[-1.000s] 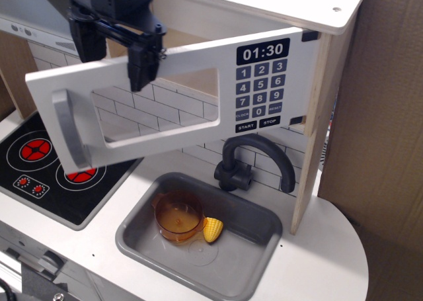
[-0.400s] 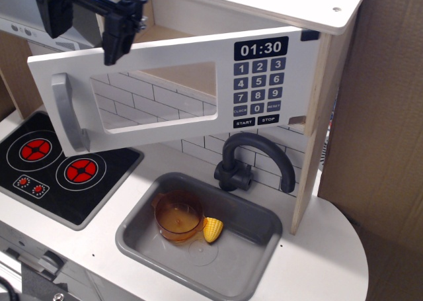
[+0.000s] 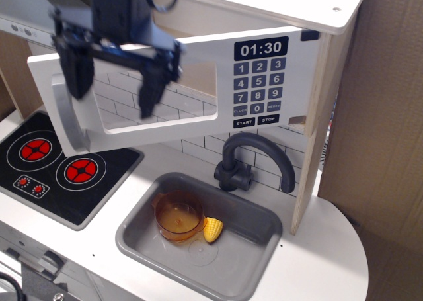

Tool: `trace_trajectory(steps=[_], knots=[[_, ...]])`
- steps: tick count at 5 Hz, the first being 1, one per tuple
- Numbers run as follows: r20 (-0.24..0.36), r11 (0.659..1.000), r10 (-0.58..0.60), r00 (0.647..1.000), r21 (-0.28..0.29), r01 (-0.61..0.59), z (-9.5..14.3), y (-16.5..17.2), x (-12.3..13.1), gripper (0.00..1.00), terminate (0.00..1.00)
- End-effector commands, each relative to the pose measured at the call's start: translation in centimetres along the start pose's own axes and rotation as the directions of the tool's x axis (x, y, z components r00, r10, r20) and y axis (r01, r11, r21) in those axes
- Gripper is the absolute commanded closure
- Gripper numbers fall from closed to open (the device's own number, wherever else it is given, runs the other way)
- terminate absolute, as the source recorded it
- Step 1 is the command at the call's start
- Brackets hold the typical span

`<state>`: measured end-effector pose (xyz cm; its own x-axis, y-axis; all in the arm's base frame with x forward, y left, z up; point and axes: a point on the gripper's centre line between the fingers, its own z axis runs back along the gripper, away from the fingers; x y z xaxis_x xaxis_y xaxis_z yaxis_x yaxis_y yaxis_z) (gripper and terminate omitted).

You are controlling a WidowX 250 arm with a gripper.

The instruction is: Close microwave

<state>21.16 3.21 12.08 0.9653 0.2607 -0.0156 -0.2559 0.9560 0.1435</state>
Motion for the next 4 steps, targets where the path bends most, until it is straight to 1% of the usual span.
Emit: trace_trajectory(steps=[1, 2, 3, 4], knots=[[0.065, 0.996, 0.054, 0.996, -0.072, -0.049, -3.4, -1.1, 1.3, 0.00, 0.00], [0.101, 0.996, 0.056, 0.993, -0.072, -0.049, -4.2, -1.1, 2.1, 0.00, 0.00], [0.138, 0.998, 0.012, 0.990, -0.062, -0.004, -4.5, -0.5, 3.7, 0.00, 0.00], [0.216, 0.999, -0.015, 0.976, -0.045, 0.025, -4.9, 0.2, 5.3, 0.00, 0.00]])
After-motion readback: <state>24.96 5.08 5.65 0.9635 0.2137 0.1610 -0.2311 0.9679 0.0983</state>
